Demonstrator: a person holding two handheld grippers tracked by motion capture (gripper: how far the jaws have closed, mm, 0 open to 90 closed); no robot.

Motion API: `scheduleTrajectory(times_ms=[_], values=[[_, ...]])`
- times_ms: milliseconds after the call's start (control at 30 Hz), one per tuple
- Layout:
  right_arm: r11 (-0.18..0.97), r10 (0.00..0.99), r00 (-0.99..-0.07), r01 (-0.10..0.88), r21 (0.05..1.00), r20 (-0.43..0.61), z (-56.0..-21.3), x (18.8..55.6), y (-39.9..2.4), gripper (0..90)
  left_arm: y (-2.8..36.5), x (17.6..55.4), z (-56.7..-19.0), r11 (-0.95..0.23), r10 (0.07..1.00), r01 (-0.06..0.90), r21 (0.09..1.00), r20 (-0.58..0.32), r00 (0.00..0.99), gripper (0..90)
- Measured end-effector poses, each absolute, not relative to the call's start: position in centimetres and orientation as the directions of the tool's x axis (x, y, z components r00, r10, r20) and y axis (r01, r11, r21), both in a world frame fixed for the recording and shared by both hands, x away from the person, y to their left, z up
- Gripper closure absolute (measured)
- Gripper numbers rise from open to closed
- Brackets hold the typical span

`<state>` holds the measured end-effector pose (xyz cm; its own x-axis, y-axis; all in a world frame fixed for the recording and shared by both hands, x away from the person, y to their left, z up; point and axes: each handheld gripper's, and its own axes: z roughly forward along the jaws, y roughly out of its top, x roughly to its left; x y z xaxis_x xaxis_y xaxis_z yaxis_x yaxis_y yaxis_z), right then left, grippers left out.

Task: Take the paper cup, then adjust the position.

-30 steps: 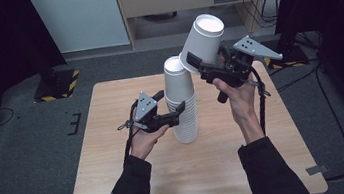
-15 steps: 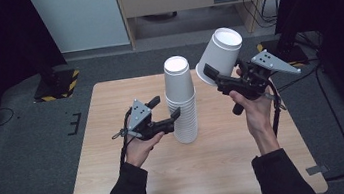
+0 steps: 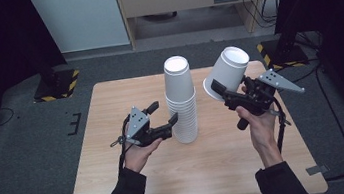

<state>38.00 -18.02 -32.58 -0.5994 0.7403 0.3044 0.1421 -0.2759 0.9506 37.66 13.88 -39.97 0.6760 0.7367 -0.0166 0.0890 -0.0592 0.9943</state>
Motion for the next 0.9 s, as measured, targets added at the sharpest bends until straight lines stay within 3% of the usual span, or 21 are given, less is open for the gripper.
scheduleTrajectory(times_ms=[900], values=[[-0.407,0.722,-0.502,0.25,0.879,0.477,-39.2,35.8,-19.8,14.5,12.5,36.0,-43.3,-0.109,0.729,0.107,0.988,0.006,0.685,24.2]])
